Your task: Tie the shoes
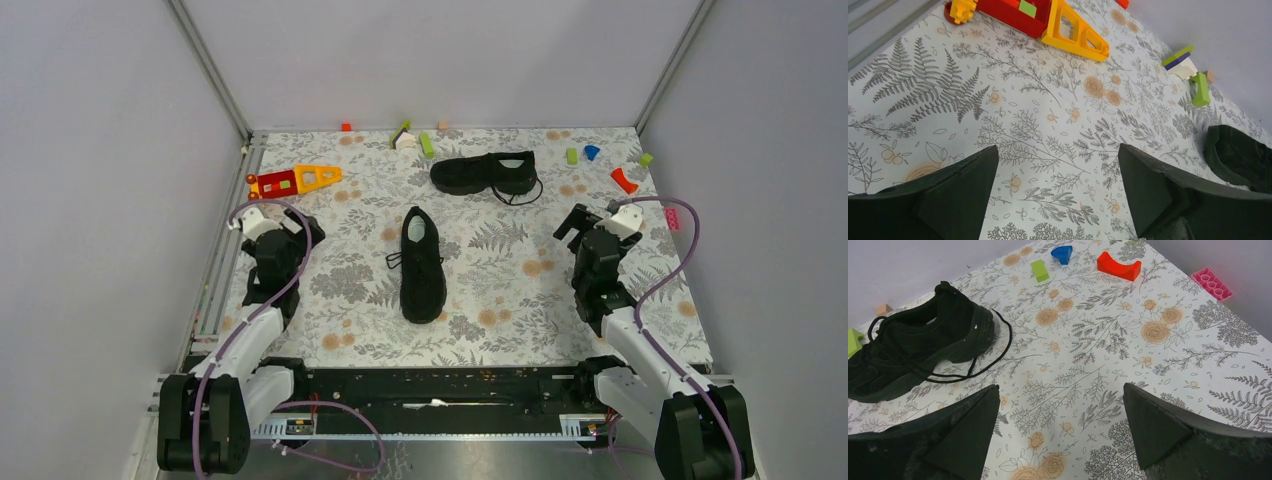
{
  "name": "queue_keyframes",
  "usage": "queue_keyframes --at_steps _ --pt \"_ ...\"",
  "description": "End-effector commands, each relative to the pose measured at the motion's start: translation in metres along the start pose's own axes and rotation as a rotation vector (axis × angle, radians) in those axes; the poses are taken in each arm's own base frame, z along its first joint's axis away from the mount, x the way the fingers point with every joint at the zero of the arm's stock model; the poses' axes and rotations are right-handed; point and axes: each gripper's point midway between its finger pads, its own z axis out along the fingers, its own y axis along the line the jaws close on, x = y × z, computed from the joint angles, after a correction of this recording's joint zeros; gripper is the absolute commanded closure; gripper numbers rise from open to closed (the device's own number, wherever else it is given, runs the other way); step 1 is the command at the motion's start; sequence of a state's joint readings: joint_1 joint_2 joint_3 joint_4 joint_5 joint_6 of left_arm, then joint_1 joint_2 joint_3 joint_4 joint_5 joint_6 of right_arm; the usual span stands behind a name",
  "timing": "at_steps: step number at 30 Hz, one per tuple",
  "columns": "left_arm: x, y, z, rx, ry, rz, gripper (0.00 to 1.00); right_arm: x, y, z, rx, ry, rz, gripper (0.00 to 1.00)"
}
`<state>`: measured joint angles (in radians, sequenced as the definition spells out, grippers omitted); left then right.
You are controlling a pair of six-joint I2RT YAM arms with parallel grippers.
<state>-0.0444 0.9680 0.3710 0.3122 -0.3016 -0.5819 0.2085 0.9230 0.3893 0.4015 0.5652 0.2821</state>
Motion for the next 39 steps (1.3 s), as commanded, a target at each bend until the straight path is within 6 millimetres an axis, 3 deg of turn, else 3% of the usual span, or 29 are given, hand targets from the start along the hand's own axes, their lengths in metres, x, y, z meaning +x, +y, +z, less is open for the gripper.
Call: queue_keyframes --at_steps 1,3,6,8,10,15,24,31,38,39 --pt "-0.012 -0.025 0.003 0.094 -0.002 -0.026 0.01 -0.016 0.003 0.002 0.003 -0.055 0.058 0.0" --pt "-0.005 -0.036 0.001 0.16 0.034 -0.016 0.01 -0.013 0.007 0.003 -0.01 -0.041 0.056 0.01" --pt "0.011 -0.036 -0.001 0.147 0.094 -0.1 0.03 -0.007 0.019 0.01 -0.034 0.028 0.046 0.0" --pt "0.024 -0.051 -0.01 0.185 0.154 -0.097 0.03 -0.003 0.024 0.015 0.001 0.104 0.081 0.0" --pt "0.038 -0.074 -0.026 0.249 0.197 -0.078 0.04 -0.003 0.036 0.019 -0.006 0.173 0.091 0.0" --pt "0.064 -0.134 -0.08 0.454 0.302 -0.02 0.05 -0.025 0.063 0.037 0.033 0.228 0.214 0.0" --pt "0.12 -0.207 -0.158 0.687 0.51 0.129 0.08 -0.029 0.113 0.079 0.072 0.351 0.382 0.02" --pt "0.154 -0.239 -0.196 0.735 0.61 0.261 0.09 -0.011 0.138 0.119 0.117 0.426 0.361 0.04" --pt "0.198 -0.232 -0.234 0.678 0.752 0.384 0.09 0.017 0.15 0.148 0.161 0.469 0.32 0.06" --pt "0.206 -0.224 -0.237 0.636 0.772 0.415 0.09 0.02 0.151 0.152 0.165 0.471 0.314 0.07"
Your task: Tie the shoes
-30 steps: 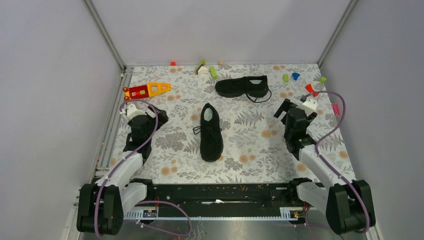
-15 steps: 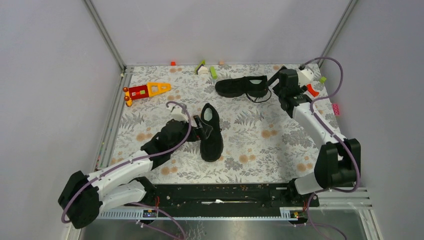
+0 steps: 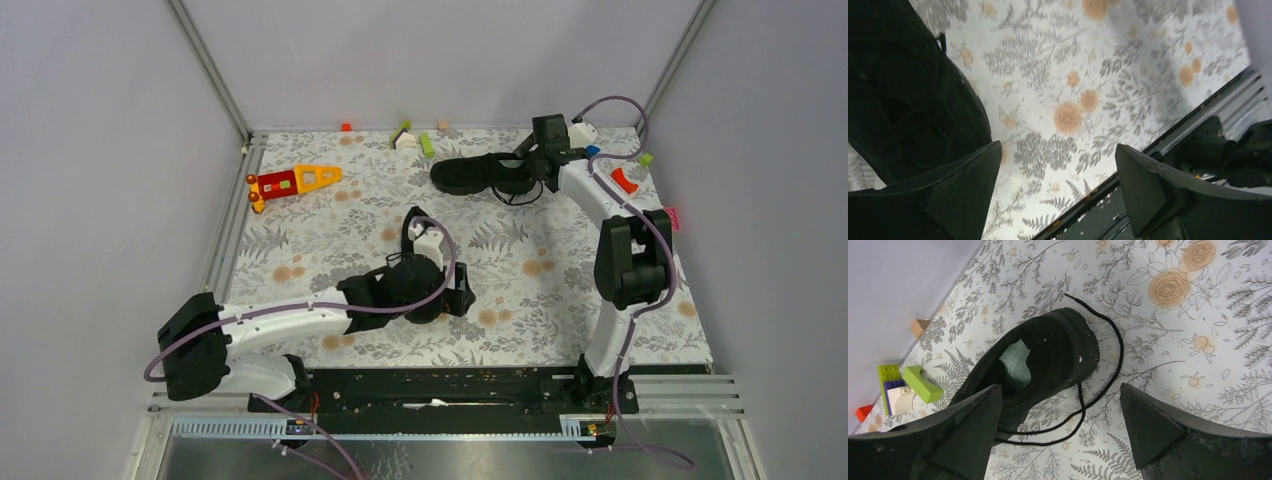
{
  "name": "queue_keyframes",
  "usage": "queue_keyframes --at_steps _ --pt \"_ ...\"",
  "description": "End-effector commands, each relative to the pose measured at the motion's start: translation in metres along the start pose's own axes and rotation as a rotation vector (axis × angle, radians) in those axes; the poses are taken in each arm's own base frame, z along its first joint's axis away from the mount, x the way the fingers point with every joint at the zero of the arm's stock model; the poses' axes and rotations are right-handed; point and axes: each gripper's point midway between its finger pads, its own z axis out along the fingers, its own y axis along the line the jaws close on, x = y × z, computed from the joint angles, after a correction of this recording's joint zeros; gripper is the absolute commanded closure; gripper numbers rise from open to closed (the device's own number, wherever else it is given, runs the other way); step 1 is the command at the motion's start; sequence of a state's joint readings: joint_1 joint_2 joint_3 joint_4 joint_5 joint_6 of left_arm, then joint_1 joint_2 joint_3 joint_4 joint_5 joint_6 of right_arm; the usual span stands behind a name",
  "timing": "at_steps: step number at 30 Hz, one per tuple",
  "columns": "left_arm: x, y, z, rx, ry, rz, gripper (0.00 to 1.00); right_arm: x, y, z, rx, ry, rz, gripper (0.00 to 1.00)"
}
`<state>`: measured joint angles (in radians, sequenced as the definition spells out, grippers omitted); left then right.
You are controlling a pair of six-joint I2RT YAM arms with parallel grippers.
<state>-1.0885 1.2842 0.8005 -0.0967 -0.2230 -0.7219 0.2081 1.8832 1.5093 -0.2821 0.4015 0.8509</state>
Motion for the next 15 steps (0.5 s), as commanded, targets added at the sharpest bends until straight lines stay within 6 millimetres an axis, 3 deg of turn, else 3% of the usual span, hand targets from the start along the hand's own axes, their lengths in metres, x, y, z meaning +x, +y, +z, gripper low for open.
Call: queue_keyframes --at_steps 1,6,11,15 --pt "0.026 0.002 -0.001 -0.122 0.078 0.001 0.09 0.001 0.009 0.015 0.033 -0.003 0.004 0.07" --pt "0.064 0.032 -0.007 -0.278 0.151 -0.017 0.07 0.008 0.013 0.038 0.078 0.011 -0.02 0.07" --pt "0.097 0.055 -0.017 -0.315 0.225 -0.054 0.05 0.019 0.004 0.06 0.149 0.017 -0.034 0.08" --pt "0.107 0.063 -0.014 -0.338 0.236 -0.054 0.04 0.017 0.006 0.065 0.168 0.019 -0.069 0.33"
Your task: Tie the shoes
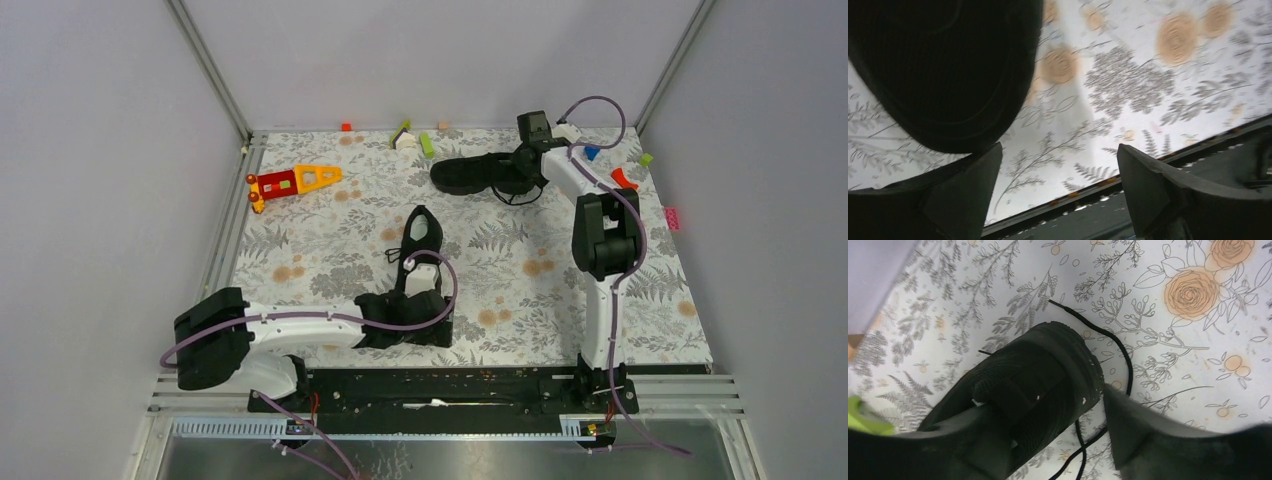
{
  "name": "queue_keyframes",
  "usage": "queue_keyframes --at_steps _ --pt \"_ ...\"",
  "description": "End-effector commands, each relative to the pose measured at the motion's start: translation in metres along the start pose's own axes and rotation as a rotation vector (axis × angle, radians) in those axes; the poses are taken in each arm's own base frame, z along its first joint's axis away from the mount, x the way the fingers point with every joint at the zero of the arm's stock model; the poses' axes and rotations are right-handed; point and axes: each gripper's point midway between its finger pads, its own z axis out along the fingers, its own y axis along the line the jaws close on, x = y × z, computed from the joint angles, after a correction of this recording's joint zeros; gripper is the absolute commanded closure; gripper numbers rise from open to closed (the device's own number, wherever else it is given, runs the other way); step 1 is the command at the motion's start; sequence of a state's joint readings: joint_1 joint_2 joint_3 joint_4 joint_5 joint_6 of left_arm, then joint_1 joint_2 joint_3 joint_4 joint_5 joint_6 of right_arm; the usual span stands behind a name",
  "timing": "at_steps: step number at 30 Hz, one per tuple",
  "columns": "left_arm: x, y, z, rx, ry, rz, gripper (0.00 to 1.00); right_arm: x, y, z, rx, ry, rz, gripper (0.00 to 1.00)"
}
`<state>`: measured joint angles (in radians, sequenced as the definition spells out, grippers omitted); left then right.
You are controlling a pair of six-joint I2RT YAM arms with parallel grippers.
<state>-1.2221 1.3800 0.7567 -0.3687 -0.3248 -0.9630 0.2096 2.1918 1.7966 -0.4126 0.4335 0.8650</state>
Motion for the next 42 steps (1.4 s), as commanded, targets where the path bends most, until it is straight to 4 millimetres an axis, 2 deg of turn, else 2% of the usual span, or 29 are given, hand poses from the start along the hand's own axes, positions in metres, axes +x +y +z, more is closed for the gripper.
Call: queue_keyframes --at_steps 1,5,10,15,18,21,24,26,31,35,37,39,41,42 --pt "0.008 0.015 0.007 -0.06 0.0 -0.027 0.03 -0.014 0.0 -0.008 0.047 -0.039 -0.035 0.45" --pt "0.008 0.016 0.022 -0.091 -0.007 -0.031 0.01 -0.027 -0.01 -0.036 0.001 -0.09 -0.085 0.75" --pt "-0.025 0.035 0.046 -0.135 -0.023 -0.047 0.01 -0.044 -0.027 -0.075 -0.069 -0.165 -0.168 1.0" --pt "-0.08 0.06 0.065 -0.193 -0.102 -0.079 0.01 -0.052 -0.056 -0.104 -0.045 -0.181 -0.243 1.0" --pt "-0.113 0.09 0.083 -0.216 -0.113 -0.164 0.01 -0.065 -0.068 -0.125 -0.062 -0.21 -0.266 1.0" --pt "-0.143 0.12 0.099 -0.252 -0.118 -0.215 0.01 -0.073 -0.058 -0.157 -0.188 -0.226 -0.334 1.0" --pt "-0.174 0.145 0.11 -0.282 -0.134 -0.229 0.01 -0.063 -0.036 -0.189 -0.393 -0.182 -0.396 1.0" --pt "-0.196 0.153 0.116 -0.272 -0.142 -0.233 0.01 -0.061 -0.03 -0.206 -0.478 -0.179 -0.389 1.0" --pt "-0.253 0.156 0.126 -0.256 -0.197 -0.195 0.01 -0.066 -0.022 -0.246 -0.629 -0.22 -0.341 1.0" --pt "-0.299 0.147 0.131 -0.2 -0.238 -0.193 0.01 -0.072 -0.026 -0.257 -0.637 -0.253 -0.315 1.0" --pt "-0.309 0.138 0.128 -0.153 -0.23 -0.19 0.01 -0.073 -0.027 -0.26 -0.637 -0.259 -0.321 1.0" --pt "-0.308 0.129 0.115 -0.119 -0.219 -0.19 0.02 -0.074 -0.026 -0.267 -0.656 -0.259 -0.323 1.0" --pt "-0.299 0.121 0.094 -0.078 -0.242 -0.192 0.02 -0.076 -0.02 -0.279 -0.712 -0.266 -0.314 1.0" --pt "-0.298 0.113 0.072 -0.043 -0.282 -0.198 0.02 -0.074 -0.015 -0.288 -0.766 -0.263 -0.311 1.0"
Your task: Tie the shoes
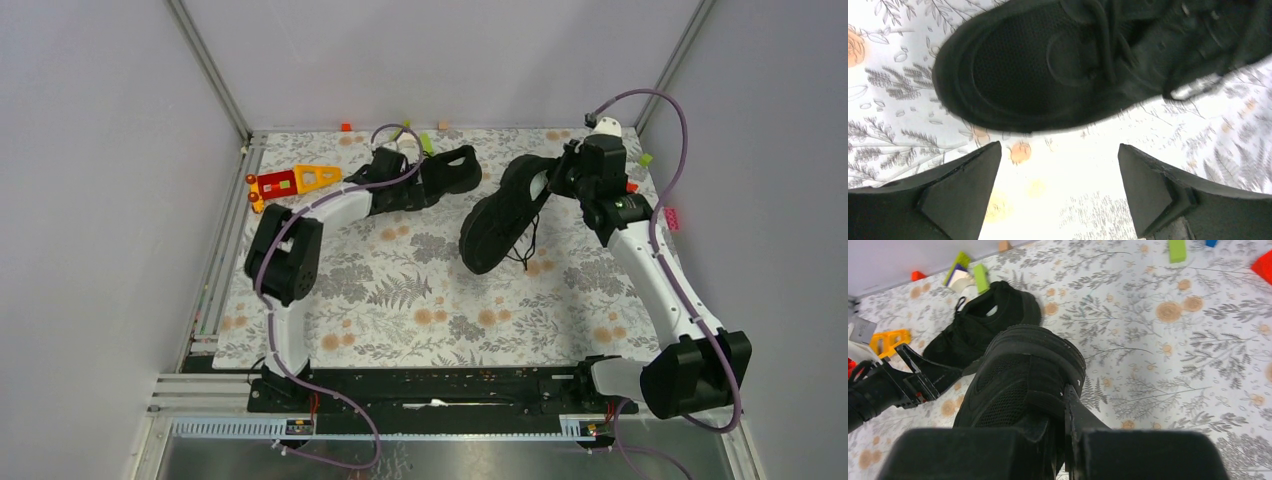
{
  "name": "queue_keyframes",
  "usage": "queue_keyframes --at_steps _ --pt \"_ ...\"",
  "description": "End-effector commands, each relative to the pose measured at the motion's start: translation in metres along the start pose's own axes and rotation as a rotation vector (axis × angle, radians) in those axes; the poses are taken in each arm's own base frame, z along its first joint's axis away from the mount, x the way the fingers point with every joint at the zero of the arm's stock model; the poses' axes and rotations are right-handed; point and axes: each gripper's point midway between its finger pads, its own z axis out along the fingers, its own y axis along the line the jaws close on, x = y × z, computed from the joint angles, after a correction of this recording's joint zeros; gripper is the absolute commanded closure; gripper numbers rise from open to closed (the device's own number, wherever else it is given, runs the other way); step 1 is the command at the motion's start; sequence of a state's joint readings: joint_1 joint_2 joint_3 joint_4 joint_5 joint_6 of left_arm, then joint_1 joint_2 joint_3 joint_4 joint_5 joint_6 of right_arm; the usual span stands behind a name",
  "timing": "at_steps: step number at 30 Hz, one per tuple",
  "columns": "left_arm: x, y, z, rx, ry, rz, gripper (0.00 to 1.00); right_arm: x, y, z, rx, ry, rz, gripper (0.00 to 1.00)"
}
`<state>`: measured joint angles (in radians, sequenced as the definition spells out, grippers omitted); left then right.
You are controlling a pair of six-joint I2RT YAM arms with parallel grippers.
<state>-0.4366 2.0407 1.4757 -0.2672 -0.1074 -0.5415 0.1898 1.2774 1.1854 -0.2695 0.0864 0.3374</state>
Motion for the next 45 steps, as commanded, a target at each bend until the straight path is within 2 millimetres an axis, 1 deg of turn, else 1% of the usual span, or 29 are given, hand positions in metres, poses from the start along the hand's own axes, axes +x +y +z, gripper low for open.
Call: queue_keyframes --at_steps 1,2,3,5,6,7,8,10,11,13,14,16,17,18,19,20,21,24,26,28,30,31,32,34,39,43,45 --pt "-0.012 -0.026 -0.078 0.179 -0.087 -0.019 0.02 -0.058 0.051 -0.036 -0.247 -0.2 0.058 1.0" --pt "-0.003 -0.028 -0.094 0.225 -0.094 -0.023 0.02 -0.059 0.062 -0.04 -0.311 -0.211 0.065 1.0" --pt "0.002 -0.035 -0.112 0.291 -0.13 -0.017 0.02 -0.069 0.074 -0.048 -0.378 -0.252 0.081 1.0" --pt "0.021 -0.042 -0.145 0.378 -0.18 0.001 0.02 -0.081 0.087 -0.059 -0.452 -0.288 0.148 1.0" --pt "0.03 -0.049 -0.162 0.433 -0.209 0.016 0.02 -0.087 0.093 -0.066 -0.482 -0.3 0.188 1.0" --pt "0.041 -0.053 -0.174 0.477 -0.229 0.025 0.02 -0.094 0.097 -0.071 -0.498 -0.315 0.235 1.0" --pt "0.047 -0.06 -0.188 0.529 -0.258 0.03 0.03 -0.101 0.098 -0.076 -0.505 -0.337 0.289 1.0" --pt "0.064 -0.069 -0.209 0.626 -0.312 0.056 0.03 -0.115 0.1 -0.086 -0.502 -0.397 0.387 1.0" --pt "0.078 -0.067 -0.213 0.653 -0.338 0.073 0.03 -0.12 0.101 -0.091 -0.484 -0.41 0.447 1.0" --pt "0.093 -0.078 -0.232 0.745 -0.417 0.13 0.05 -0.132 0.102 -0.1 -0.437 -0.433 0.494 1.0" --pt "0.097 -0.081 -0.238 0.771 -0.455 0.15 0.05 -0.138 0.105 -0.106 -0.426 -0.44 0.519 1.0" --pt "0.1 -0.086 -0.251 0.8 -0.53 0.171 0.06 -0.147 0.109 -0.115 -0.405 -0.45 0.587 1.0" --pt "0.101 -0.091 -0.258 0.834 -0.56 0.188 0.09 -0.151 0.111 -0.12 -0.402 -0.457 0.622 1.0" --pt "0.103 -0.095 -0.266 0.87 -0.595 0.201 0.1 -0.159 0.114 -0.128 -0.404 -0.473 0.657 1.0" --pt "0.102 -0.099 -0.274 0.903 -0.632 0.209 0.1 -0.161 0.114 -0.132 -0.391 -0.473 0.682 1.0" --pt "0.098 -0.104 -0.287 0.953 -0.689 0.204 0.1 -0.164 0.12 -0.139 -0.402 -0.47 0.69 1.0" --pt "0.098 -0.108 -0.293 0.978 -0.718 0.21 0.1 -0.17 0.126 -0.147 -0.422 -0.478 0.692 1.0" --pt "0.092 -0.123 -0.302 1.009 -0.747 0.219 0.11 -0.186 0.139 -0.166 -0.455 -0.506 0.669 1.0" --pt "0.09 -0.138 -0.31 1.036 -0.763 0.225 0.11 -0.194 0.143 -0.172 -0.458 -0.514 0.667 1.0" --pt "0.092 -0.153 -0.318 1.072 -0.792 0.234 0.11 -0.199 0.143 -0.174 -0.447 -0.522 0.677 1.0" --pt "0.093 -0.165 -0.326 1.103 -0.835 0.237 0.12 -0.202 0.139 -0.175 -0.419 -0.53 0.708 1.0" --pt "0.094 -0.171 -0.328 1.113 -0.858 0.238 0.12 -0.203 0.137 -0.175 -0.411 -0.538 0.723 1.0" --pt "0.096 -0.176 -0.324 1.11 -0.868 0.239 0.11 -0.203 0.135 -0.176 -0.405 -0.542 0.748 1.0" --pt "0.094 -0.189 -0.33 1.13 -0.911 0.237 0.11 -0.203 0.134 -0.175 -0.412 -0.546 0.789 1.0" --pt "0.092 -0.218 -0.321 1.119 -0.929 0.24 0.11 -0.196 0.135 -0.177 -0.429 -0.527 0.848 1.0" --pt "0.09 -0.236 -0.308 1.107 -0.92 0.229 0.11 -0.196 0.134 -0.186 -0.467 -0.545 0.885 1.0" --pt "0.093 -0.246 -0.302 1.119 -0.903 0.217 0.12 -0.195 0.131 -0.191 -0.481 -0.559 0.911 1.0"
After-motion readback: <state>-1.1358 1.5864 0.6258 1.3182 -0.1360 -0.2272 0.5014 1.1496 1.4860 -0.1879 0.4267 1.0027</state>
